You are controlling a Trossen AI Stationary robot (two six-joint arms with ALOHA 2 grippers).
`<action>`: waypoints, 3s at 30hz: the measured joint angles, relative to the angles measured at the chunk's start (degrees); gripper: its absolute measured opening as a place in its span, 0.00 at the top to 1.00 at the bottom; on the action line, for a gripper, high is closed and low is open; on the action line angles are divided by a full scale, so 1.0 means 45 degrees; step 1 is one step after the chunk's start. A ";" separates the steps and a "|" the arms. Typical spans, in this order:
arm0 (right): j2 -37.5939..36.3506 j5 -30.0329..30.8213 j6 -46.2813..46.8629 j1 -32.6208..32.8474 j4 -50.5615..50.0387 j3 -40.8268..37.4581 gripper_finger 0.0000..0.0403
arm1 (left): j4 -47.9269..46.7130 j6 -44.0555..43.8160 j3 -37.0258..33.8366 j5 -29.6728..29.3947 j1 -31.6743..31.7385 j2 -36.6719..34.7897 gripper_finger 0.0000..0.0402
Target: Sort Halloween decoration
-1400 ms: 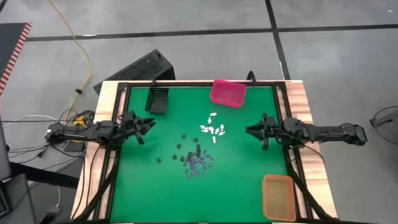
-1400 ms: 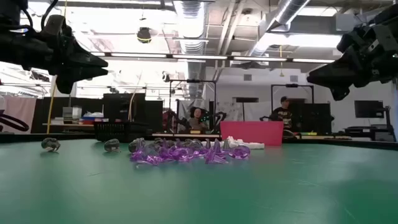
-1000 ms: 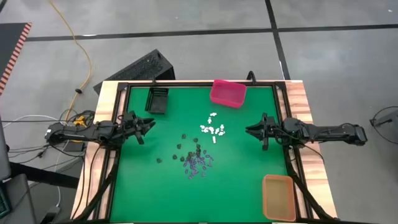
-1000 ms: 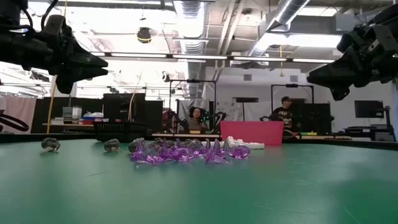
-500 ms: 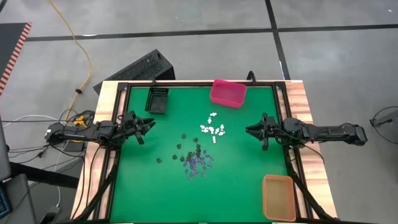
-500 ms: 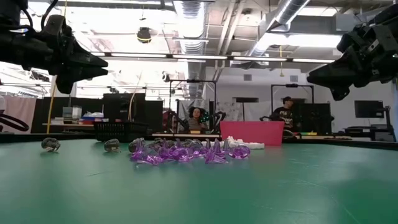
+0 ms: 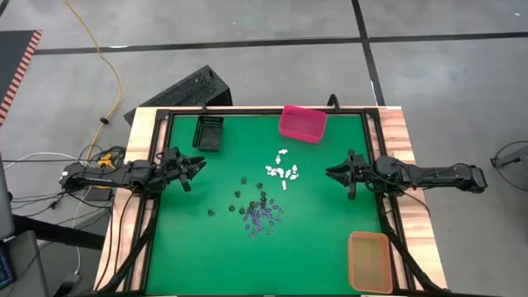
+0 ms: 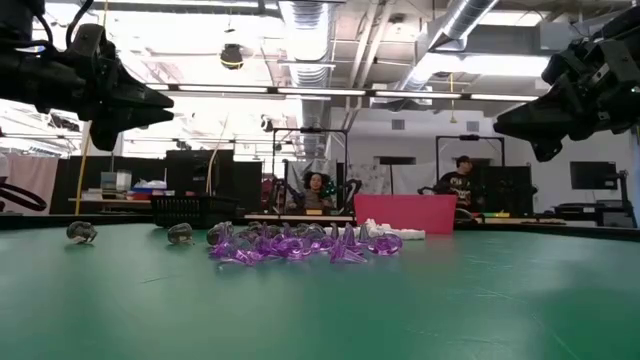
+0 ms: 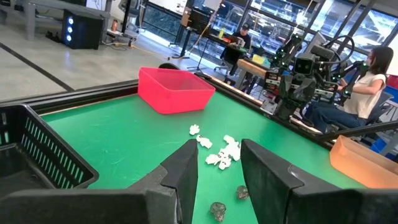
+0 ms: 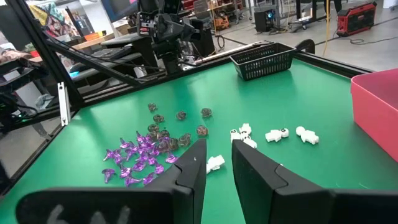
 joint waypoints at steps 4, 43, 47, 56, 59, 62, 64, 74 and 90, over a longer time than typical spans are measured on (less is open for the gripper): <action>0.0000 0.0000 0.0000 0.0001 0.0000 -0.0001 0.73 | 0.0000 -0.0017 0.0003 0.0000 0.0002 -0.0001 0.72; 0.0021 0.0260 0.1643 -0.0263 0.2539 0.0721 0.73 | 0.0122 -0.7066 0.0000 -0.1032 0.0005 -0.0005 0.72; 0.0650 0.1052 0.0018 -0.0240 0.2610 0.1902 0.73 | 0.1480 -0.7147 0.0043 -0.0741 0.0005 -0.0005 0.72; 0.4867 0.1124 0.0032 -0.0185 0.2579 0.4125 0.66 | 0.3437 -0.3348 0.2578 -0.0016 0.0000 0.1215 0.72; 0.6555 0.0736 0.0388 0.0101 0.2578 0.4781 0.57 | 0.3576 -0.1998 0.4026 0.1006 0.0000 0.2244 0.70; 0.8242 0.0505 -0.0072 0.0542 0.2573 0.5507 0.49 | 0.3490 -0.0779 0.5519 0.2131 0.0000 0.3791 0.66; 0.9411 0.0492 -0.0698 0.0851 0.2597 0.6090 0.45 | 0.3431 0.0176 0.6496 0.2780 0.0000 0.4904 0.63; 1.5014 0.0392 -0.3085 0.0817 0.3251 0.9090 0.43 | -0.0726 0.1833 1.0746 0.3357 0.0102 0.7665 0.50; 2.1301 -0.2323 -0.3359 -0.0234 0.7252 1.0668 0.44 | -0.2912 0.2219 1.1225 0.3288 0.0101 0.6981 0.50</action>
